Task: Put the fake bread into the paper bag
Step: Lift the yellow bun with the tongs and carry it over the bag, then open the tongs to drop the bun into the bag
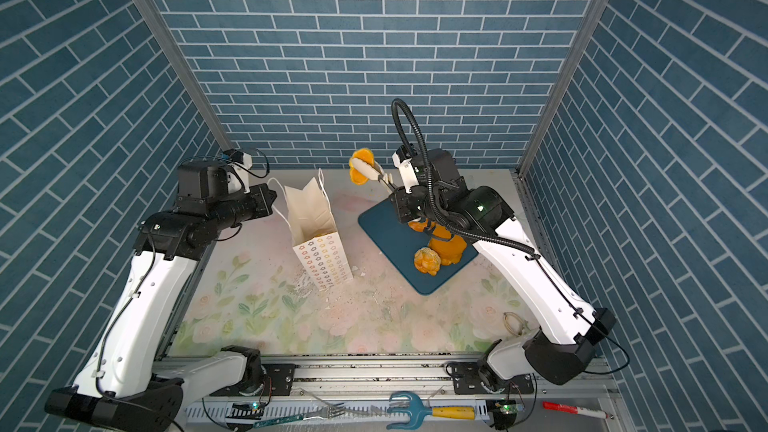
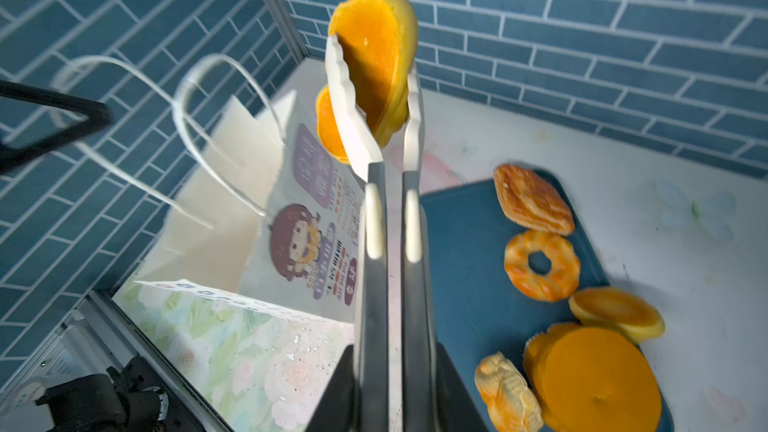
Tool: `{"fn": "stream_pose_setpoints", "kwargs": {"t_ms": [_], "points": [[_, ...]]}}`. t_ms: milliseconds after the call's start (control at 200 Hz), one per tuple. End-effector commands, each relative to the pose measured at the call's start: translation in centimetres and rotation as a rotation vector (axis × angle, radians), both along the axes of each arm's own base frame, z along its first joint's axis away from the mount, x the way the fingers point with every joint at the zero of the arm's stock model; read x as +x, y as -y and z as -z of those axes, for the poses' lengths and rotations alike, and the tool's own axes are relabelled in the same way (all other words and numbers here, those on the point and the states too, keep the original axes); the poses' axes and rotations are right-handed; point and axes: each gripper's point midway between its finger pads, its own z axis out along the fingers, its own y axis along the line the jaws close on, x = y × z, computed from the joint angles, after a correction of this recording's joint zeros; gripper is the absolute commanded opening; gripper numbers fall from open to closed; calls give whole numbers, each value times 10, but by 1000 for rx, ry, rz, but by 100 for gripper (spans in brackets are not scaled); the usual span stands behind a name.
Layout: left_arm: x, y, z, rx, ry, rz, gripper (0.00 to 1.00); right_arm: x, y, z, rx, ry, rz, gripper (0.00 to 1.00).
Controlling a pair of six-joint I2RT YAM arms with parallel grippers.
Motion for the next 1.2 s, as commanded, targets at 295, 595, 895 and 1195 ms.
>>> {"fn": "stream_pose_setpoints", "kwargs": {"t_ms": [295, 595, 895, 1195], "points": [[-3, -1, 3, -10, 6, -6, 0, -29, -72, -37, -84, 203, -264, 27], [-2, -2, 8, -4, -1, -9, 0, -41, -83, 17, -273, 124, -323, 27], [0, 0, 10, -3, -8, -2, 0, -47, -81, 50, -409, 69, -349, 30], [0, -1, 12, 1, -9, -5, 0, -45, -80, 49, -480, 109, -330, 44]]}}
